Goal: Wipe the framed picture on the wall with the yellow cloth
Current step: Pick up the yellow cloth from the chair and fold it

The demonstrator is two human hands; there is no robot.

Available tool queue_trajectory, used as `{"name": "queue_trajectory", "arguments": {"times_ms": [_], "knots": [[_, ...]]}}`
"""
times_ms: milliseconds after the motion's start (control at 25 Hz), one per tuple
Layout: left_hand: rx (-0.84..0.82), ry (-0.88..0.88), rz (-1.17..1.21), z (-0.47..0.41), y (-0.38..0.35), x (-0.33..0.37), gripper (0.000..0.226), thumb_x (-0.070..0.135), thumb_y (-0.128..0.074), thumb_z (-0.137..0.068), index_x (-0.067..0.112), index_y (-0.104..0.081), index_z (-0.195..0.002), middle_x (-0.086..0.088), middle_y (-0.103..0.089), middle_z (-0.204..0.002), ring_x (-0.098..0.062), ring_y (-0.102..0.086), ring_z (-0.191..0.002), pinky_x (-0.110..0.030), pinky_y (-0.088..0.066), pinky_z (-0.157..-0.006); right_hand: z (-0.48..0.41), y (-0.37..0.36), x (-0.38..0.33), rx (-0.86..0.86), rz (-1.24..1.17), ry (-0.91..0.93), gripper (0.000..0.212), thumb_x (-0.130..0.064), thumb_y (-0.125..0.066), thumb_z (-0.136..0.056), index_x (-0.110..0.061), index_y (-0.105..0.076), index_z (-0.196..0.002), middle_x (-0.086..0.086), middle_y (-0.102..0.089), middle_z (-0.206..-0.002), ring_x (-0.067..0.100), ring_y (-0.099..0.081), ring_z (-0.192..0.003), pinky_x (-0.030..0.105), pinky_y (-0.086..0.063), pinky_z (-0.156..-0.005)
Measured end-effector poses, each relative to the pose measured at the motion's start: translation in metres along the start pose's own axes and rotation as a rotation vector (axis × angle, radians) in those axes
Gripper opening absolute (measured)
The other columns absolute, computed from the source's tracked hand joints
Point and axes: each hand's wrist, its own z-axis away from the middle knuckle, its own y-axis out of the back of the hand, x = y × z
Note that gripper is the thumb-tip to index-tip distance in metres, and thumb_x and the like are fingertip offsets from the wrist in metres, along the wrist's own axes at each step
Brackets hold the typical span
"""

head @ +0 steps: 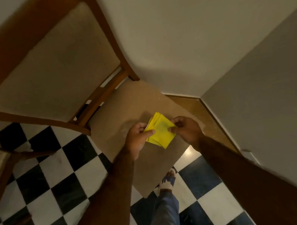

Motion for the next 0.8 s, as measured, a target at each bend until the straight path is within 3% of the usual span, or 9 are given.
{"name": "queue_trajectory", "arguments": {"times_ms": [160,320,400,480,640,720,800], "knots": [[-0.159,-0.084,-0.021,0.040,-0.018,0.063,0.023,-0.001,-0.068,-0.088,0.014,-0.055,-0.099,-0.005,-0.066,-0.092,-0.013,-0.064,-0.077,-0.024,-0.053,-0.061,0.053,0.046,-0.034,0.057,-0.076,0.052,0.032,-0.008,-0.080,-0.079,-0.001,-0.068,-0.109,0.021,-0.070,-0.118,0.037,-0.066,-0.111,0.055,-0.053,-0.099],[-0.223,-0.205,-0.041,0.083,-0.046,0.132,0.028,-0.002,-0.069,-0.087,0.011,-0.056,-0.108,-0.012,-0.066,-0.106,-0.021,-0.065,-0.087,-0.033,-0.053,-0.074,0.112,0.103,-0.080,0.118,-0.083,0.160,0.033,-0.005,-0.078,-0.082,0.002,-0.071,-0.113,0.021,-0.074,-0.110,0.020,-0.067,-0.084,0.035,-0.061,-0.082],[-0.261,-0.271,-0.049,0.102,-0.064,0.165,0.034,-0.002,-0.073,-0.085,0.013,-0.061,-0.113,-0.010,-0.071,-0.106,-0.019,-0.070,-0.085,-0.034,-0.057,-0.072,0.141,0.131,-0.097,0.188,-0.061,0.199,0.030,-0.009,-0.080,-0.081,0.000,-0.073,-0.109,0.015,-0.074,-0.099,0.018,-0.066,-0.079,0.032,-0.061,-0.075],[-0.325,-0.343,-0.075,0.127,-0.087,0.196,0.037,0.001,-0.078,-0.081,0.017,-0.067,-0.112,-0.005,-0.076,-0.101,-0.015,-0.074,-0.081,-0.032,-0.061,-0.070,0.177,0.162,-0.109,0.280,-0.071,0.233,0.029,-0.010,-0.080,-0.080,-0.002,-0.074,-0.108,0.012,-0.073,-0.095,0.021,-0.066,-0.083,0.036,-0.061,-0.078],[-0.379,-0.497,-0.165,0.179,-0.132,0.237,0.021,0.011,-0.082,-0.079,0.018,-0.076,-0.097,-0.008,-0.078,-0.089,-0.019,-0.072,-0.076,-0.037,-0.060,-0.074,0.244,0.213,-0.123,0.384,-0.083,0.301,0.035,-0.012,-0.082,-0.079,-0.003,-0.074,-0.111,0.020,-0.076,-0.105,0.024,-0.068,-0.088,0.047,-0.059,-0.091],[-0.387,-0.542,-0.130,0.213,-0.155,0.257,0.023,0.014,-0.081,-0.081,0.015,-0.075,-0.102,-0.012,-0.076,-0.093,-0.022,-0.070,-0.077,-0.038,-0.060,-0.074,0.281,0.239,-0.126,0.407,-0.264,0.280,0.050,-0.010,-0.086,-0.074,-0.001,-0.068,-0.120,0.019,-0.074,-0.105,0.027,-0.069,-0.092,0.045,-0.058,-0.092],[-0.422,-0.581,-0.072,0.243,-0.174,0.280,0.024,0.014,-0.078,-0.084,0.014,-0.072,-0.107,-0.012,-0.076,-0.096,-0.020,-0.071,-0.076,-0.033,-0.060,-0.069,0.313,0.261,-0.132,0.317,-0.409,0.259,0.054,-0.010,-0.084,-0.076,0.000,-0.063,-0.124,0.014,-0.072,-0.107,0.024,-0.070,-0.095,0.040,-0.056,-0.093]]}}
